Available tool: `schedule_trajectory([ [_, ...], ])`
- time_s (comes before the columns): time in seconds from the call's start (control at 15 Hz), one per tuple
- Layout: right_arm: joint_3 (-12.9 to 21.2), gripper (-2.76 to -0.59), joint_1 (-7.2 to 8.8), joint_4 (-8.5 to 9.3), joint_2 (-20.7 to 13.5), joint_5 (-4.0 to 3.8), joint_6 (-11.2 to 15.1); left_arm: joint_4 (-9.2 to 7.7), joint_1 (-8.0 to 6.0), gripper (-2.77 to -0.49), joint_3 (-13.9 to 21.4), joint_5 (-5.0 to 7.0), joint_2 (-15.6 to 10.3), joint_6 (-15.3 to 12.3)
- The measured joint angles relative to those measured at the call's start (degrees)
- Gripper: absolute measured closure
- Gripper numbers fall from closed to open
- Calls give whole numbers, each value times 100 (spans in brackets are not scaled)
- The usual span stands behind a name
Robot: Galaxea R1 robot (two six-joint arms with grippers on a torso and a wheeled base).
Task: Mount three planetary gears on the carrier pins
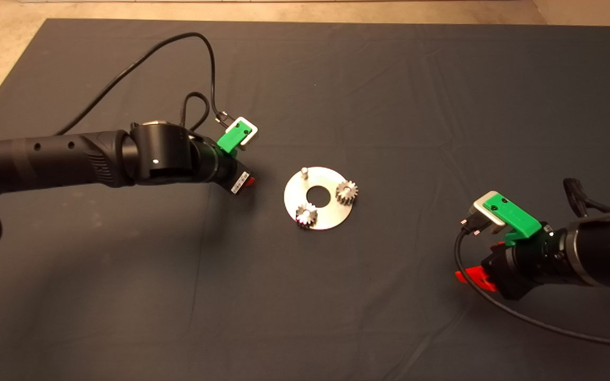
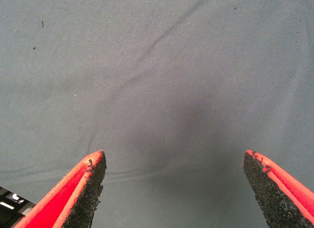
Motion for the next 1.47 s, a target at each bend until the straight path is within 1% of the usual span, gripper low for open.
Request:
schedule_trajectory([
  [0.13,0,-207,2,0,1,0,0,-2,41,-175,0,-59,-75,-24],
  [0.27,0,-207,2,0,1,6,0,-1,71,-175,0,-78,-85,-24],
  [0.47,0,-207,2,0,1,0,0,-2,169,-175,0,-160,-72,-24],
  [0.6,0,-207,2,0,1,4,0,-5,189,-174,0,-176,-72,-28],
  [0.67,0,-207,2,0,1,4,0,0,184,-167,0,-177,-69,-28],
  [0.8,0,-207,0,0,1,2,0,-2,187,-166,0,-212,-69,-27],
  [0.87,0,-207,1,0,1,2,0,-2,187,-156,0,-265,-72,-28],
  [0.93,0,-207,2,0,1,4,0,-2,187,-151,0,-316,-72,-28],
  [1.0,0,-207,2,0,1,3,0,-2,187,-151,0,-331,-74,-28],
  [1.07,0,-207,2,0,1,4,0,-2,187,-140,0,-332,-75,-28],
  [1.47,0,-207,0,0,1,4,0,2,184,-109,0,-330,-86,-27],
])
